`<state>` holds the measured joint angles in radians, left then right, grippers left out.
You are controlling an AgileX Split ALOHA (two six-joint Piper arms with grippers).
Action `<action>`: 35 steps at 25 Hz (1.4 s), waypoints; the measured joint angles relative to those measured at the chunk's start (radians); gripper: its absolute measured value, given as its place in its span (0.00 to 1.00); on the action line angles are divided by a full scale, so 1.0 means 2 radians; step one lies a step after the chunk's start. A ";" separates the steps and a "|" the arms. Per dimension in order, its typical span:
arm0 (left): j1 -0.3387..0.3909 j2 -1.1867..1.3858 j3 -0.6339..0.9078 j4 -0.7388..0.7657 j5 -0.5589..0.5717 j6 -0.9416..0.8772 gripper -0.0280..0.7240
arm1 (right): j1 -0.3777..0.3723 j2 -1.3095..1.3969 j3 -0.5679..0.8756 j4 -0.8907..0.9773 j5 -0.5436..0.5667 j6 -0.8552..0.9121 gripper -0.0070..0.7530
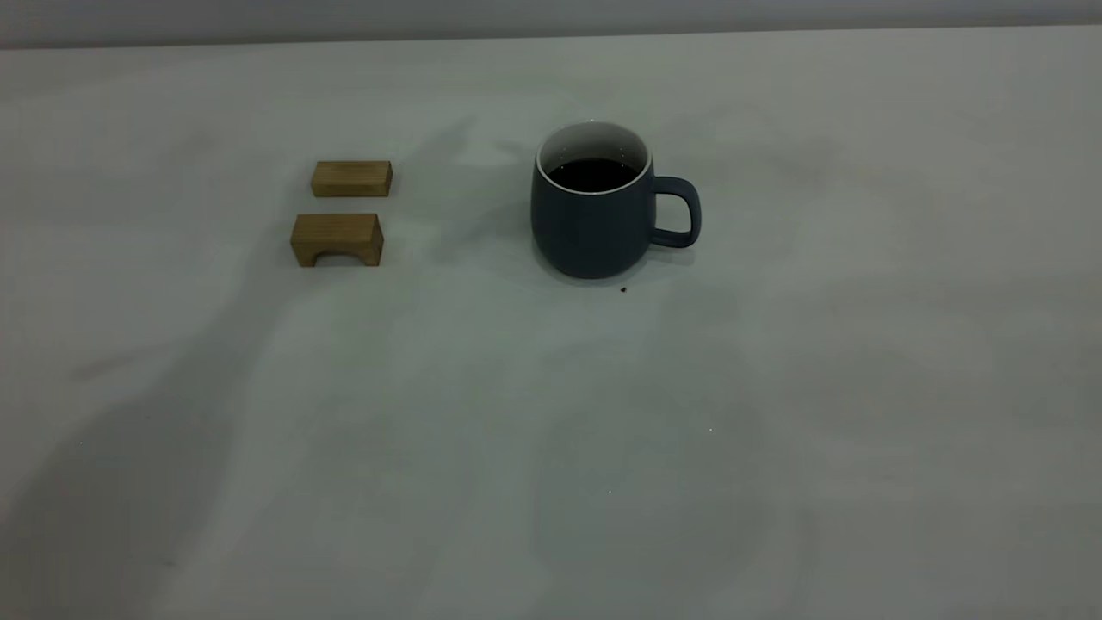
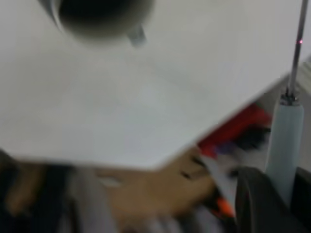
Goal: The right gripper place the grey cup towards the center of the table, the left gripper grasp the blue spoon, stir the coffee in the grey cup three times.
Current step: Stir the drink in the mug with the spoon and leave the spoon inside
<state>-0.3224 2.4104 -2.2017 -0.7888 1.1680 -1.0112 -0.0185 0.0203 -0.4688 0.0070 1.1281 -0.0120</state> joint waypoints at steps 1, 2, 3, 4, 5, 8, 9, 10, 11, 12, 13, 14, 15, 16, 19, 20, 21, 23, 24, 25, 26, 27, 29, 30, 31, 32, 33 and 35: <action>-0.003 0.005 0.000 -0.020 0.000 -0.031 0.23 | 0.000 0.000 0.000 0.000 0.000 0.000 0.77; -0.005 0.011 0.000 -0.042 0.000 -0.054 0.23 | 0.000 0.000 0.000 0.000 0.000 0.000 0.77; -0.006 0.016 0.000 -0.062 0.000 -0.080 0.23 | 0.000 0.000 0.000 0.000 0.000 0.000 0.77; -0.006 0.022 0.000 -0.080 0.000 -0.102 0.23 | 0.000 0.000 0.000 0.000 0.000 0.000 0.77; -0.005 0.027 0.000 -0.094 0.000 -0.120 0.23 | 0.000 0.000 0.000 0.000 0.000 0.000 0.77; -0.001 0.043 0.000 -0.141 0.000 -0.156 0.23 | 0.000 0.000 0.000 0.000 0.000 0.000 0.77; 0.001 0.048 0.000 -0.154 0.000 -0.165 0.23 | 0.000 0.000 0.000 0.000 0.000 0.000 0.77; 0.003 0.054 0.000 -0.171 0.000 -0.174 0.23 | 0.000 0.000 0.000 0.000 0.000 0.000 0.77; 0.005 0.062 0.000 -0.187 0.000 -0.180 0.23 | 0.000 0.000 0.000 0.000 0.000 0.000 0.77; 0.008 0.069 0.000 -0.201 0.000 -0.183 0.23 | 0.000 0.000 0.000 0.000 0.000 0.000 0.77; 0.011 0.075 0.000 -0.216 0.000 -0.183 0.23 | 0.000 0.000 0.000 0.000 0.000 0.000 0.77; 0.013 0.082 0.000 -0.227 0.000 -0.183 0.23 | 0.000 0.000 0.000 0.000 0.000 0.000 0.77; 0.016 0.089 0.000 -0.234 0.000 -0.183 0.23 | 0.000 0.000 0.000 0.000 0.000 0.000 0.77; 0.018 0.094 0.000 -0.236 0.000 -0.183 0.23 | 0.000 0.000 0.000 0.000 0.000 0.000 0.77; 0.022 0.105 0.000 -0.237 0.000 -0.183 0.23 | 0.000 0.000 0.000 0.000 0.000 0.000 0.77; 0.023 0.108 0.000 -0.237 0.000 -0.183 0.23 | 0.000 0.000 0.000 0.000 0.000 0.000 0.77; 0.024 0.112 0.000 -0.238 0.000 -0.183 0.23 | 0.000 0.000 0.000 0.000 0.000 0.000 0.77; 0.024 0.119 0.000 -0.239 0.000 -0.183 0.23 | 0.000 0.000 0.000 0.000 0.000 0.000 0.77; 0.024 0.123 0.000 -0.240 0.000 -0.183 0.23 | 0.000 0.000 0.000 0.000 0.000 0.000 0.77; 0.024 0.127 0.000 -0.241 0.000 -0.183 0.23 | 0.000 0.000 0.000 0.000 0.000 0.000 0.77; 0.024 0.132 0.000 -0.241 0.000 -0.183 0.23 | 0.000 0.000 0.000 0.000 0.000 0.000 0.77; 0.024 0.136 0.000 -0.241 0.000 -0.183 0.23 | 0.000 0.000 0.000 0.000 0.000 0.000 0.77; 0.024 0.144 0.000 -0.241 0.000 -0.178 0.23 | 0.000 0.000 0.000 0.000 0.000 0.000 0.77; 0.024 0.149 0.000 -0.241 0.000 -0.173 0.23 | 0.000 0.000 0.000 0.000 0.000 0.000 0.77; 0.024 0.152 0.000 -0.241 0.000 -0.168 0.23 | 0.000 0.000 0.000 0.000 0.000 0.000 0.77; 0.024 0.155 0.000 -0.241 0.000 -0.163 0.23 | 0.000 0.000 0.000 0.000 0.000 0.000 0.77; 0.024 0.158 0.000 -0.241 0.000 -0.159 0.23 | 0.000 0.000 0.000 0.000 0.000 0.000 0.77; 0.024 0.166 0.000 -0.242 0.000 -0.154 0.23 | 0.000 0.000 0.000 0.000 0.000 0.000 0.77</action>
<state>-0.2744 2.7421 -2.2017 -1.2725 1.1680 -1.3193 -0.0185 0.0203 -0.4688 0.0070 1.1281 -0.0120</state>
